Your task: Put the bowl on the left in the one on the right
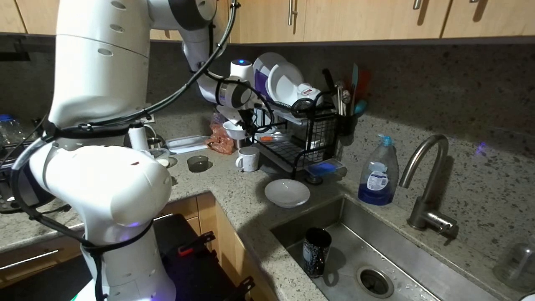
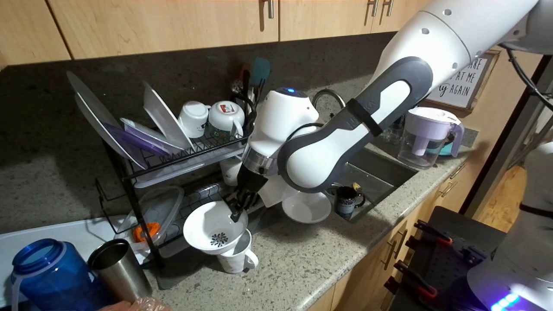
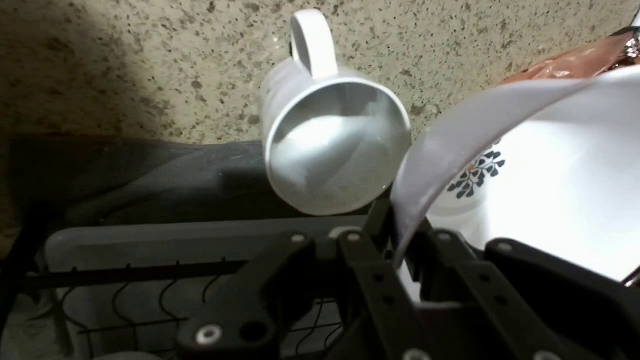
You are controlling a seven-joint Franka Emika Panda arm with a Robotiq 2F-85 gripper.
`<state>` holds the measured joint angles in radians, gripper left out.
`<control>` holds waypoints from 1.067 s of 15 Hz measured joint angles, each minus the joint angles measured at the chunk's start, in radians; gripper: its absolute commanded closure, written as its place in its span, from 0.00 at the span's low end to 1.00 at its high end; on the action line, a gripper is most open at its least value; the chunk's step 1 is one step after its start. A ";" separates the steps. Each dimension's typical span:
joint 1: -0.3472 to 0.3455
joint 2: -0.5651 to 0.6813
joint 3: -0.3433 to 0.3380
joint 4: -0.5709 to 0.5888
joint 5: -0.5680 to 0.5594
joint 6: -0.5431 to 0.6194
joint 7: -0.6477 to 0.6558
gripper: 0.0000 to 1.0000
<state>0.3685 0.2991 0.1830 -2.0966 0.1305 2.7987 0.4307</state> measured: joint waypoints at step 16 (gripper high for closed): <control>-0.175 -0.110 0.003 -0.237 0.262 0.115 -0.074 0.95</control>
<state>0.1937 0.1890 0.1860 -2.3331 0.3926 2.9136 0.3572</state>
